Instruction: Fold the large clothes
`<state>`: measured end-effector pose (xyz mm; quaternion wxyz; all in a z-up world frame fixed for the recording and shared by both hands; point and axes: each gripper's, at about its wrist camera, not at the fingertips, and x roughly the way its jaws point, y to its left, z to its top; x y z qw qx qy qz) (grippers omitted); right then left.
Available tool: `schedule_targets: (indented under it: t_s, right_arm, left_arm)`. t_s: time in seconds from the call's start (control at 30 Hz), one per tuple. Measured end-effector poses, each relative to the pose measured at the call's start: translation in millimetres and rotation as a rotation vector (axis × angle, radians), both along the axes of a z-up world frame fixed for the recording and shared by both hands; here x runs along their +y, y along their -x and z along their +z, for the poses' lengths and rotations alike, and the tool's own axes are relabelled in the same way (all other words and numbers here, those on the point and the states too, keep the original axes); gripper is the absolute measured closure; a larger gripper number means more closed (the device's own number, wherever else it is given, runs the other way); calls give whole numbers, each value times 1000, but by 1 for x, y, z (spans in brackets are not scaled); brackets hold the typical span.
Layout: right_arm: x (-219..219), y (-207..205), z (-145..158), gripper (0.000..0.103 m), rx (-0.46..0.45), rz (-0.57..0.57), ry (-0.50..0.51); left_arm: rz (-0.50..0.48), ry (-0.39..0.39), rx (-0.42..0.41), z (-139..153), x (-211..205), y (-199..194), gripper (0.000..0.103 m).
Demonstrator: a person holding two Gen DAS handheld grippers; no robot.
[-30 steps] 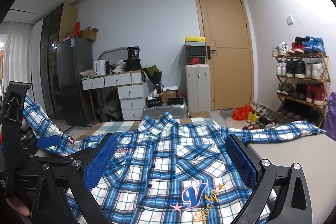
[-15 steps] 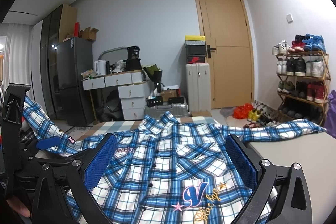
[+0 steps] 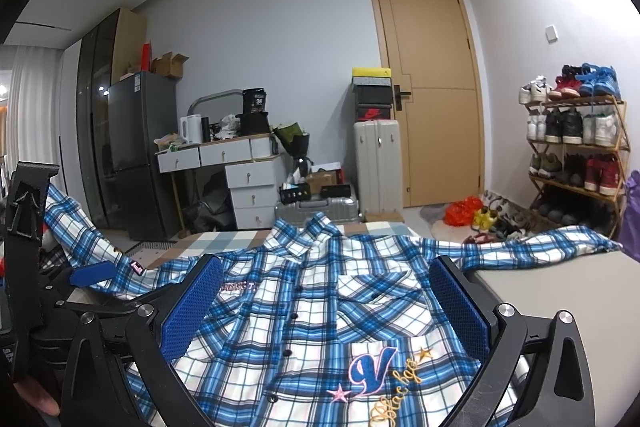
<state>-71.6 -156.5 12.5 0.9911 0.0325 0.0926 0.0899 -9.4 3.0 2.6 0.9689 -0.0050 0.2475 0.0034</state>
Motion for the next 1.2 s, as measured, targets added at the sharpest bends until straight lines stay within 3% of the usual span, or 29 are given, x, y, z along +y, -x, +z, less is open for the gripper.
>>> schedule_targets:
  t_s: [0.37, 0.5, 0.6, 0.7, 0.8, 0.97, 1.07, 1.13, 1.2]
  right_arm:
    - [-3, 0, 1, 0, 0, -8, -9]
    - [-23, -3, 8, 0, 2, -37, -49]
    - [-61, -13, 20, 0, 43, -52, -79]
    - [-128, -30, 25, 0, 130, -79, -134]
    - [-222, -55, 23, 0, 250, -180, -229]
    - [-407, -116, -23, 0, 586, -357, -594]
    - [-470, -117, -42, 0, 531, -453, -781]
    - [-499, -126, -51, 0, 507, -479, -818]
    - [-514, -146, -62, 0, 558, -497, -806]
  left_arm:
    - [4, -11, 1, -1, 1, 1, 1]
    - [0, -22, 20, -4, 1, -2, 1]
    - [-18, -37, 42, -8, -3, -4, 1]
    - [-48, -59, 63, -13, -8, -5, 1]
    - [-73, -90, 82, -18, -14, -6, 1]
    - [-95, -135, 127, -30, -19, -13, 1]
    - [-95, -162, 151, -39, -20, -16, 1]
    - [-94, -191, 159, -45, -21, -19, 1]
    - [-93, -218, 169, -51, -22, -21, 1]
